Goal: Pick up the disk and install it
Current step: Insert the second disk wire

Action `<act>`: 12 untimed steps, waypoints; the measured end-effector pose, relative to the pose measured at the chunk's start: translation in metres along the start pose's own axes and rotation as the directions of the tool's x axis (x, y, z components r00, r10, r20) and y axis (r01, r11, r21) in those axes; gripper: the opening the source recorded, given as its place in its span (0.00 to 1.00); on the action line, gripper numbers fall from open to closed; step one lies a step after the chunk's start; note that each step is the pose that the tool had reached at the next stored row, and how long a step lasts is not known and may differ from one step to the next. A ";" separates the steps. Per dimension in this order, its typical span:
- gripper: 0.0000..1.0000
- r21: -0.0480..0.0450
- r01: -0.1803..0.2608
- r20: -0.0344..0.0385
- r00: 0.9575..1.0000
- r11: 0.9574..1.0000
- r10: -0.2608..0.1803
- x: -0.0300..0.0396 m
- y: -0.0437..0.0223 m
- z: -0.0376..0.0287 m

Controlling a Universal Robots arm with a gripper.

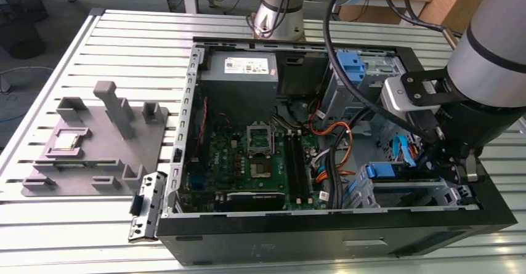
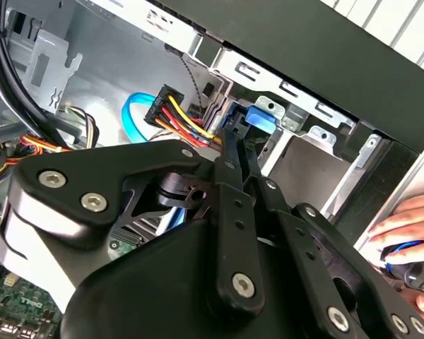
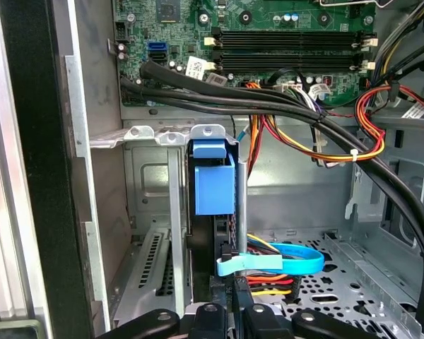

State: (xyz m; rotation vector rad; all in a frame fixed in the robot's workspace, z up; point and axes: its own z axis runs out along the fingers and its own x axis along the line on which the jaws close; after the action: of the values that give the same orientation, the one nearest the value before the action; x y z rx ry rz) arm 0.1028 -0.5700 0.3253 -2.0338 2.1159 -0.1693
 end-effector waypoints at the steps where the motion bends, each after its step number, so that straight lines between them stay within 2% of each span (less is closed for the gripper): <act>1: 0.16 0.000 0.000 0.000 1.000 1.000 0.000 0.0000 0.0000 0.0000; 5: 0.18 0.000 0.000 0.000 1.000 1.000 0.000 0.0000 0.0001 0.0003; 6: 0.23 0.000 0.000 0.000 1.000 1.000 0.000 0.0000 0.0001 0.0002; 7: 0.23 0.000 0.000 0.000 1.000 1.000 0.000 0.0000 0.0001 0.0002; 8: 0.30 0.000 0.000 0.000 1.000 1.000 0.000 0.0000 0.0001 0.0002; 9: 0.30 0.000 0.000 0.000 1.000 1.000 0.000 0.0000 0.0000 -0.0002; 12: 0.30 0.000 0.000 0.001 1.000 1.000 0.000 -0.0004 -0.0014 -0.0062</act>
State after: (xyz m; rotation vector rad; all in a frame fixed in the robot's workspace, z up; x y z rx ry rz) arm 0.1028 -0.5700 0.3317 -2.0330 2.1155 -0.1678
